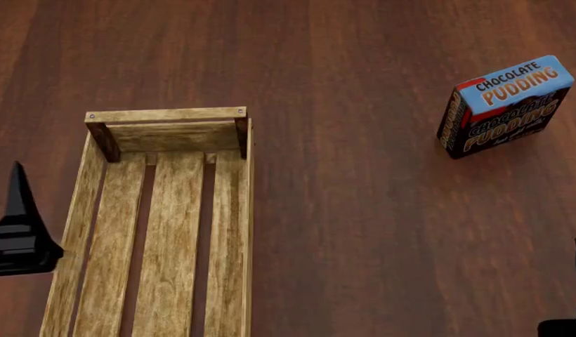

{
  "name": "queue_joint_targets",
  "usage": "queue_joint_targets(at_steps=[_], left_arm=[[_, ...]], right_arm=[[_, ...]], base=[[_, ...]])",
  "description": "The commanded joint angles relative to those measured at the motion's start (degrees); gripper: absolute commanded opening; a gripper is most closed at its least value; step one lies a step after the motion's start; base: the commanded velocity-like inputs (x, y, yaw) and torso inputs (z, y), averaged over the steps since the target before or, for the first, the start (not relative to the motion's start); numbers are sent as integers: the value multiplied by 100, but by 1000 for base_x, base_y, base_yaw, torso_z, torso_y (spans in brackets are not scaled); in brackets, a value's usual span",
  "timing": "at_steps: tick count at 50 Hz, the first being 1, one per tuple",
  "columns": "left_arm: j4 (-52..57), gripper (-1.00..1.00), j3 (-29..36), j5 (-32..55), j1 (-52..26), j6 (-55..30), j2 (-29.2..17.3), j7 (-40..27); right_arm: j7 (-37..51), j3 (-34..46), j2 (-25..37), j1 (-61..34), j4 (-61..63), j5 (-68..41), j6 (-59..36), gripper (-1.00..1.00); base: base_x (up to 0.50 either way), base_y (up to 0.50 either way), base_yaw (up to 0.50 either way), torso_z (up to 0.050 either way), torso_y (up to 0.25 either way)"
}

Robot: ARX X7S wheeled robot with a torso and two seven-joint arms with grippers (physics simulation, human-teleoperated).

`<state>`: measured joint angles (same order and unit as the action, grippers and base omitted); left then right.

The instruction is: Stack the left bowl on the right bowl and place them in the tray.

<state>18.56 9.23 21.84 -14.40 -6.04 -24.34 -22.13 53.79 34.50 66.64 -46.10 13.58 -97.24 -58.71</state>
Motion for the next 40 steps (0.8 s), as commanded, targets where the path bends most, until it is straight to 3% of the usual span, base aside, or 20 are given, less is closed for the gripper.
queue_joint_targets(at_steps=[1, 12, 40], left_arm=[[137, 100, -97, 70, 71, 18, -69, -35], [358, 100, -187, 188, 190, -49, -194, -51], [841, 100, -283, 389, 323, -213, -329, -165]], right_arm=[[371, 88, -331, -806, 1, -40, -714, -100], [957, 258, -666, -1437, -83, -529, -1177, -100], [1147, 827, -1746, -2691, -612, -453, -1962, -100]], base=[[0, 0, 0, 0, 0], [0, 0, 0, 0, 0], [0, 0, 0, 0, 1]])
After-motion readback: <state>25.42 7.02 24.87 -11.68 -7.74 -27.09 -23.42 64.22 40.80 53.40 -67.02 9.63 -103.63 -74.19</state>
